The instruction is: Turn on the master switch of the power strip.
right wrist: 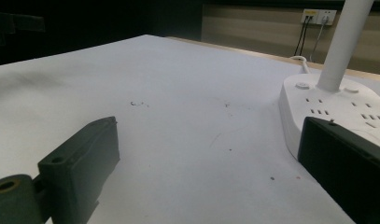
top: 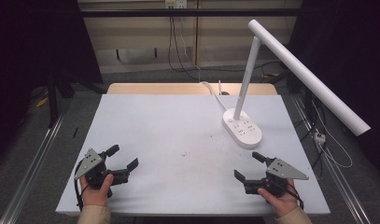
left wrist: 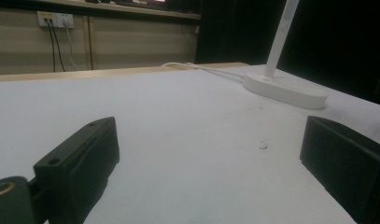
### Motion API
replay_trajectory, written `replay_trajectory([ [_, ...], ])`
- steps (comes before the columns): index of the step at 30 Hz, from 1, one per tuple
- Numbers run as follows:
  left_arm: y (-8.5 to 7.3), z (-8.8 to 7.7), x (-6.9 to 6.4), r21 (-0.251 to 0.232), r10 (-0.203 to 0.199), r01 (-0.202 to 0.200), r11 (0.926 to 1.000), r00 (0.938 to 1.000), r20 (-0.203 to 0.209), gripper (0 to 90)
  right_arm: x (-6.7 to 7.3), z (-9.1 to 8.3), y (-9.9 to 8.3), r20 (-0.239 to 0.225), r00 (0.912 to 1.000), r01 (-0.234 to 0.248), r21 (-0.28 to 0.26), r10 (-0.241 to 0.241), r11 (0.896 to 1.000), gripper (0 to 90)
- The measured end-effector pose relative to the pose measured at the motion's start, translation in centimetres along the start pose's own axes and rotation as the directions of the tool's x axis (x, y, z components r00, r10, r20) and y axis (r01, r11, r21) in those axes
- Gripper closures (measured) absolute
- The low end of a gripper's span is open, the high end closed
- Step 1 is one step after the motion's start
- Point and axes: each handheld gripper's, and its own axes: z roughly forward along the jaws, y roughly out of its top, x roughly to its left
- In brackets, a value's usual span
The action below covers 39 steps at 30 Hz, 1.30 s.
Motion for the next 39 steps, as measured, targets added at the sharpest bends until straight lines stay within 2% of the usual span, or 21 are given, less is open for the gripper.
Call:
replay_trajectory([
  [17,0.0,-0.2,0.0,-0.004,0.008,-0.008,1.0000,0.9999,0.007,4.3,-0.5,1.6,1.0,0.006,0.9999,0.011,0.011,-0.011,1.000,5.5],
  [23,0.0,-0.2,-0.1,-0.003,0.010,-0.010,0.9999,0.9999,0.010,4.3,-1.0,2.9,1.9,0.022,0.9997,0.007,0.014,-0.008,1.000,7.7],
  [39,0.1,0.0,-0.2,-0.006,0.016,-0.016,0.9999,0.9994,0.029,4.3,-2.4,5.2,2.5,0.067,0.9977,0.000,0.057,-0.004,0.998,7.7],
])
